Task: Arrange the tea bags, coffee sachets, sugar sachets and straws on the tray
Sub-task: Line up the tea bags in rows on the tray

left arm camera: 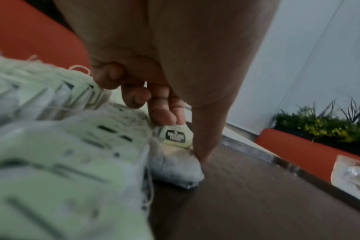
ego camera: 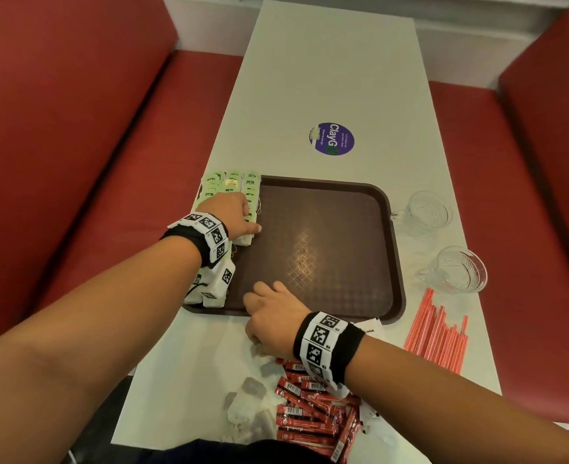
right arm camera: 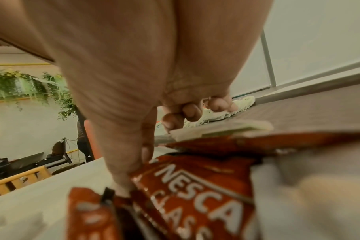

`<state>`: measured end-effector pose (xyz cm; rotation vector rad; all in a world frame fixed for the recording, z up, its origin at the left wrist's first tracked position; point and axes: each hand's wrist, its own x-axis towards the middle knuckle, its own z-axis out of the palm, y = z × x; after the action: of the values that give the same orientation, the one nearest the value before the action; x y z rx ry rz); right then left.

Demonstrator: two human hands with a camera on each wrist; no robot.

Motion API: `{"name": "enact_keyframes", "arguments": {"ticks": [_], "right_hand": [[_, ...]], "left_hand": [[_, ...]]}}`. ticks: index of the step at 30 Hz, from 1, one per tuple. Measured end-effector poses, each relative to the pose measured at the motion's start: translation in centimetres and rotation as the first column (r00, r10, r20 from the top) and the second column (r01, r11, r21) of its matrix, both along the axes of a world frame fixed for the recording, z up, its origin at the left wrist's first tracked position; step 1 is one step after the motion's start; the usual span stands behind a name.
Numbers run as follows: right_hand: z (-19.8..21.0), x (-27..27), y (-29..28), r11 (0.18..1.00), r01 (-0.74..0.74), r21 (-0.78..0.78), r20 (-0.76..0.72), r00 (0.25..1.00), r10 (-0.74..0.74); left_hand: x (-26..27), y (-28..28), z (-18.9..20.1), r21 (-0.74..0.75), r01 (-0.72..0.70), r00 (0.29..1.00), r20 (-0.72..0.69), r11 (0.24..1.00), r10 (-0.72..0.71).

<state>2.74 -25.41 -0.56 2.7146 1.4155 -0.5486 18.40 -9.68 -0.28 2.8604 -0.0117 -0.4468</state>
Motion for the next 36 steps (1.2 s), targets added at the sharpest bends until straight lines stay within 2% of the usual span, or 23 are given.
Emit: {"name": "enact_keyframes", "arguments": {"ticks": [4,8,10,13,17,19,26,32,36], "right_hand": [[0.5,0.0,-0.3,0.998,0.040,0.056,-0.039,0.999,-0.037],[1.0,-0.2,-0.8,0.978,0.099,0.184,-0.053,0.994,-0.091],[1.4,-0.1,-1.0,0.964,0.155,0.215,-0.120,0.984,-0.131],[1.9,-0.2,-1.5,0.924,0.269,0.271,-0.238,0.949,-0.207],[2.3,-0.7,-2.3,0.848,0.417,0.328,-0.375,0.881,-0.288],[2.4,-0.9,-2.7,0.822,0.464,0.329,-0.399,0.858,-0.325],[1.7,-2.1,-4.8,0.769,0.569,0.291,-0.363,0.810,-0.461],[1.7,-2.6,-5.5,0.681,0.618,0.392,-0.353,0.785,-0.510],[2.1,-3.2,-5.5,0.640,0.628,0.442,-0.374,0.778,-0.505]], "left_hand": [[-0.4,-0.5,0.4,0.013,0.017,1.000,-0.007,1.000,-0.017],[-2.5,-0.1,2.7,-0.172,-0.031,0.993,0.111,0.985,0.050],[-4.6,0.4,4.1,-0.263,-0.023,0.980,0.186,0.964,0.075],[-8.2,1.6,5.1,-0.286,0.031,0.966,0.253,0.958,0.044],[-12.6,2.7,4.7,-0.223,0.083,0.985,0.167,0.971,-0.046],[-14.6,2.7,4.2,-0.203,0.120,0.986,0.140,0.972,-0.092],[-20.7,1.4,1.5,-0.115,0.272,0.962,0.035,0.955,-0.269],[-22.8,-0.4,-0.1,-0.063,0.380,0.920,-0.084,0.923,-0.384],[-22.9,-2.1,-0.8,-0.043,0.417,0.905,-0.080,0.908,-0.419]]}}
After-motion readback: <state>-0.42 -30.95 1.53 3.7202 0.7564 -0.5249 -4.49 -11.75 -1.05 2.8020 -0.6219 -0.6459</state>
